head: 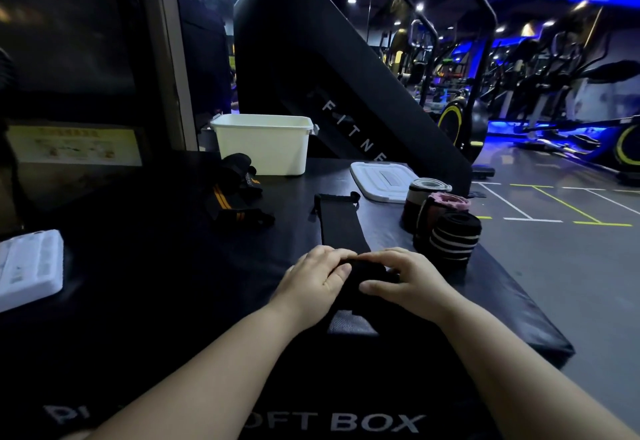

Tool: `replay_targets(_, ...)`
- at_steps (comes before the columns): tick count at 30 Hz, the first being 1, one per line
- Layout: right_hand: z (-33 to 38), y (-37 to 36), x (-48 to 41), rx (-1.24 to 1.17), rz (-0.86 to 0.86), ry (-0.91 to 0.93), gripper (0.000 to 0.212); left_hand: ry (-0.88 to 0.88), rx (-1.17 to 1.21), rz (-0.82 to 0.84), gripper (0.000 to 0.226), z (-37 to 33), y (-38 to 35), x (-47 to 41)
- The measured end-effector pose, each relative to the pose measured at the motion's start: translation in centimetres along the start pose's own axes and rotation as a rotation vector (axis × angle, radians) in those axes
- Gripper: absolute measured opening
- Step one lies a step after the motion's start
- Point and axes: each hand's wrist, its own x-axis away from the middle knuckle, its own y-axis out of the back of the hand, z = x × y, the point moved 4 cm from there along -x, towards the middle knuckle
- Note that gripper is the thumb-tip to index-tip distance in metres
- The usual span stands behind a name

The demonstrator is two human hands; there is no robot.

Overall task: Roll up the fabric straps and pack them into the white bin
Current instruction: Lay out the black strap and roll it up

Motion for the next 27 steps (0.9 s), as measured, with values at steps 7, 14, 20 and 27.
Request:
replay_targets(7,-0.2,-0.3,0.1,-0.020,-0.068,-0.022,0.028,0.008,0.021,0.081,0.052,0.9,0.0,-0.3)
replay_targets(14,-0.4,0.0,0.6,-0.077,-0.058,0.006,0.047,0.035,0.135,0.014,0.037,1.1,-0.2,-0.2)
replay_targets(20,-0.9,-0.1,0.4,-0.061,-0.108,0.015,0.036,0.060,0.190,-0.010,0.025,1.0,0.0,-0.2)
replay_targets(27,-1.0,-0.4,0.3,-0.064,-0.072,-0.056,0.050,0.048,0.173,-0.071,0.031,1.0,0.3,-0.3)
